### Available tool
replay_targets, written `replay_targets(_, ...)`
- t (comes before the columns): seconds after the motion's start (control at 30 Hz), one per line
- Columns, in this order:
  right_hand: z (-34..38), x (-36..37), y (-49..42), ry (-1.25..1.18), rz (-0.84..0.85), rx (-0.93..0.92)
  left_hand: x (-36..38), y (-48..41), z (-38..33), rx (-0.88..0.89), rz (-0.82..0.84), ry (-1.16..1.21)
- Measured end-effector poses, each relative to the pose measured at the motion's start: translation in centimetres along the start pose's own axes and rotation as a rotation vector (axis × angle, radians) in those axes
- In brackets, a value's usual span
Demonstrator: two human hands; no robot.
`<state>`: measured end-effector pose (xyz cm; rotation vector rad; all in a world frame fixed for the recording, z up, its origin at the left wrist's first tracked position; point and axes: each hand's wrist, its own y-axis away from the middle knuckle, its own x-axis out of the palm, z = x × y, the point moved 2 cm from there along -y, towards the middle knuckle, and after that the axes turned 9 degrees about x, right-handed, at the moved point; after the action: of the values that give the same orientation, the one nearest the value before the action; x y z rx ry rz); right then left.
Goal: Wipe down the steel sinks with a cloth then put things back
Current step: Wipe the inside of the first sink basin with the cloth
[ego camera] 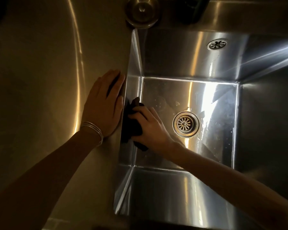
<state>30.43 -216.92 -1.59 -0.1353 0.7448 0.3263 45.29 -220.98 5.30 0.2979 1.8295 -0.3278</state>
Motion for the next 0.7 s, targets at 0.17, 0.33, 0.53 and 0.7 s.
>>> replay_targets(0.17, -0.9, 2.7, 1.9, 0.019, 0.034, 0.029, 0.1, 0.1, 0.2, 0.010, -0.002, -0.001)
replay_targets(0.33, -6.4, 7.3, -1.7, 0.192, 0.443, 0.397, 0.1, 0.2, 0.1, 0.026, -0.014, 0.005)
replay_targets(0.53, 0.4, 3.3, 5.1, -0.043, 0.177, 0.140, 0.0, 0.2, 0.0, 0.023, 0.001, 0.006)
replay_targets(0.7, -0.2, 5.5, 6.1, -0.036, 0.350, 0.285, -0.1, 0.1, -0.1, 0.029, 0.001, 0.019)
